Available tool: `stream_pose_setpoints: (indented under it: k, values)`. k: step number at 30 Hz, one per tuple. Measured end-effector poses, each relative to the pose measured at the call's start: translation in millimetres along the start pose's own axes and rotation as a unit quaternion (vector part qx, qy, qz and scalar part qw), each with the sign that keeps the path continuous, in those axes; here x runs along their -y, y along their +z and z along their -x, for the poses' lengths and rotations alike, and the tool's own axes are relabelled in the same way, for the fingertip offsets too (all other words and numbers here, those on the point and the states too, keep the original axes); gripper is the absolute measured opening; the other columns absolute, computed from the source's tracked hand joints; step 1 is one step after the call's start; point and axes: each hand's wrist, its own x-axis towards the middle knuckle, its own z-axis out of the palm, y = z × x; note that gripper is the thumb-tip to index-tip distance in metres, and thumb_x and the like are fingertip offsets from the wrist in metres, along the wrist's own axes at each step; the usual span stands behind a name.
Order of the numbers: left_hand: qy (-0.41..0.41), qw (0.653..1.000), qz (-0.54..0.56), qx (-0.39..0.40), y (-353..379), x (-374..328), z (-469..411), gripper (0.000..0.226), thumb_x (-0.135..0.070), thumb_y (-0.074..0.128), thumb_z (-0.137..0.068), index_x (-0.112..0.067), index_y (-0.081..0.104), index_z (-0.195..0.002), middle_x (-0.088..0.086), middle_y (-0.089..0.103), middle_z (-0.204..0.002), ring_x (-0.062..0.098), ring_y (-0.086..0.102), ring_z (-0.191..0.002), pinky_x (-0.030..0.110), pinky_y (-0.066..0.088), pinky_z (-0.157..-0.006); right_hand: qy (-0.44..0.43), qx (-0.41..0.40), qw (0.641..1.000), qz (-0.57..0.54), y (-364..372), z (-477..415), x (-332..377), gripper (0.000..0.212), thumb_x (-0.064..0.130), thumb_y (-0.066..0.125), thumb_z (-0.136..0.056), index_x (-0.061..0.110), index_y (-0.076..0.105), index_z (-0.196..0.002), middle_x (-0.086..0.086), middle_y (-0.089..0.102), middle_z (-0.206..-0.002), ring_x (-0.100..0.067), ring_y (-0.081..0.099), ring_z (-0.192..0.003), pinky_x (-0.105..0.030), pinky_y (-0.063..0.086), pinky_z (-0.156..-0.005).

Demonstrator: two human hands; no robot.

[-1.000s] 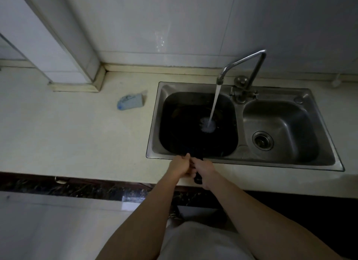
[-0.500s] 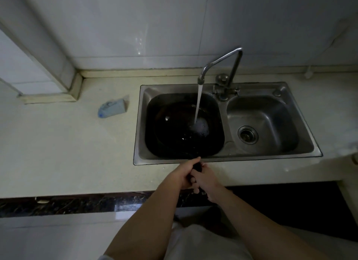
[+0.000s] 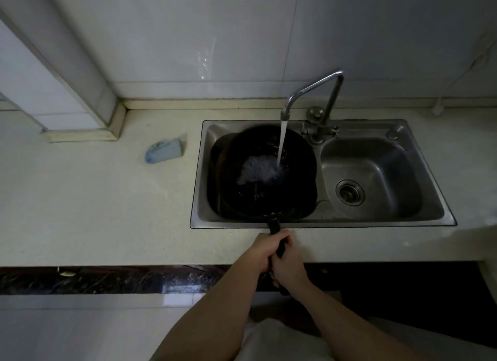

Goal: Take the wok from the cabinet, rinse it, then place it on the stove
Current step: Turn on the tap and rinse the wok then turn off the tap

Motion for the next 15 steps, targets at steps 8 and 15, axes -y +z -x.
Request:
stream_pose_setpoints:
  k: [8,15]
  values:
    - [0.036,0.998,0.008,-0.054,9,5,13,0.03,-0.036,0.068,-0.092,-0.01,0.076,-0.08,0.005,0.075,-0.082,0.019,0.068,-0.078,0.028,0.055,-0.071,0.019,0.021,0.999,-0.015,-3,5,-4,0.014,0.008,0.049,-0.101,0.01,0.063,-0.096,-0.006,0.066,-0.063,-0.009,0.059,-0.046,-0.027,0.044,-0.044]
    - [0.033,0.998,0.02,-0.046,4,8,26,0.034,-0.04,0.066,-0.091,-0.008,0.078,-0.086,0.006,0.078,-0.086,0.02,0.071,-0.073,0.03,0.057,-0.066,0.071,0.059,0.99,-0.105,-10,22,17,0.019,0.014,0.046,-0.106,0.006,0.06,-0.095,-0.002,0.06,-0.056,-0.007,0.052,-0.039,-0.023,0.04,-0.038]
